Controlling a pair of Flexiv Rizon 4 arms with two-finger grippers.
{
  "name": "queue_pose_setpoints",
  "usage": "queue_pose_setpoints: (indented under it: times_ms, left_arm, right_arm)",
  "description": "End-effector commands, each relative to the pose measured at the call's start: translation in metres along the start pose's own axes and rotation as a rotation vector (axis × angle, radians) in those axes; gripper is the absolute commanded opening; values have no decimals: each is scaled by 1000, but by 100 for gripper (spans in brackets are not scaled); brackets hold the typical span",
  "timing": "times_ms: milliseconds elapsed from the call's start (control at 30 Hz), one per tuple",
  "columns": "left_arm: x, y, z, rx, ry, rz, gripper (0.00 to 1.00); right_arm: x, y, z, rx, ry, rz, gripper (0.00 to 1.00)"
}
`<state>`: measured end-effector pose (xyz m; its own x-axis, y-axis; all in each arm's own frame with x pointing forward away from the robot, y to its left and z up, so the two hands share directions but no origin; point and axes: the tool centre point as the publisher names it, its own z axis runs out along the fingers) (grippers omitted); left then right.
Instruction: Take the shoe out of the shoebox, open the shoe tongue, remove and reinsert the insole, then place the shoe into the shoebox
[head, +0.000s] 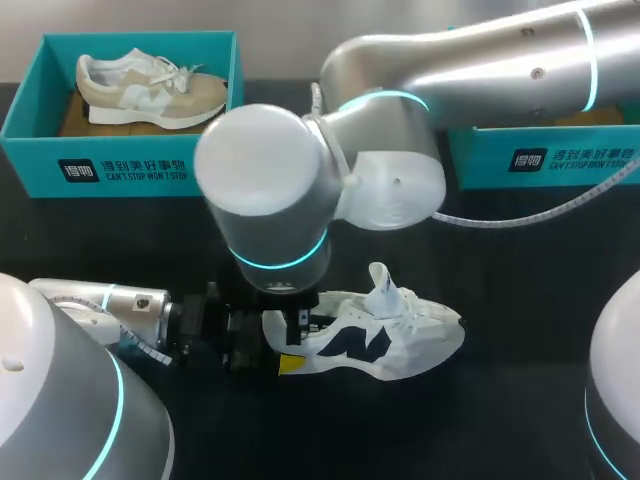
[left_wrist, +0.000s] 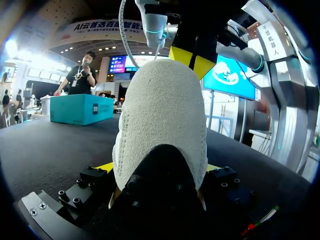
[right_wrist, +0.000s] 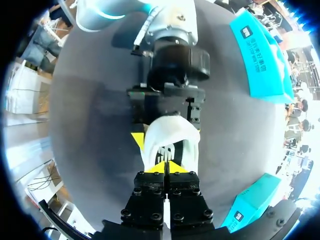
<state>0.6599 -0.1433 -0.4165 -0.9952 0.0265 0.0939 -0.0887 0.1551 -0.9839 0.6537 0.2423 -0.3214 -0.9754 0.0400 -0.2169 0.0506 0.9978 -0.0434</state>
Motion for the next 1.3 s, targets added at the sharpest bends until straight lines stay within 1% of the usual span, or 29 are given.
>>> queue_pose_setpoints:
  times_ms: [33, 300, 333, 433, 467, 967, 1000, 1300]
  left_arm:
    - [0, 3, -1, 1, -2, 0, 0]
    - [0, 3, -1, 1, -2, 0, 0]
    - [0, 3, -1, 1, -2, 0, 0]
    - [0, 3, -1, 1, -2, 0, 0]
    - [0, 3, -1, 1, -2, 0, 0]
    - [0, 3, -1, 1, -2, 0, 0]
    - [0, 3, -1, 1, -2, 0, 0]
    - [0, 3, -1, 1, -2, 0, 0]
  right_arm:
    - [-7, -13, 12, -34, 11, 7, 0]
    - [-7, -13, 12, -34, 11, 7, 0]
    - [-14, -16, 44, -41, 37, -12, 0]
    - [-13, -19, 54, -77, 36, -22, 0]
    - [-13, -19, 55, -91, 41, -33, 0]
    - [-13, -19, 56, -93, 43, -37, 0]
    - [-14, -20, 58, -76, 38, -30, 0]
    - [-18, -34, 69, -41, 54, -13, 0]
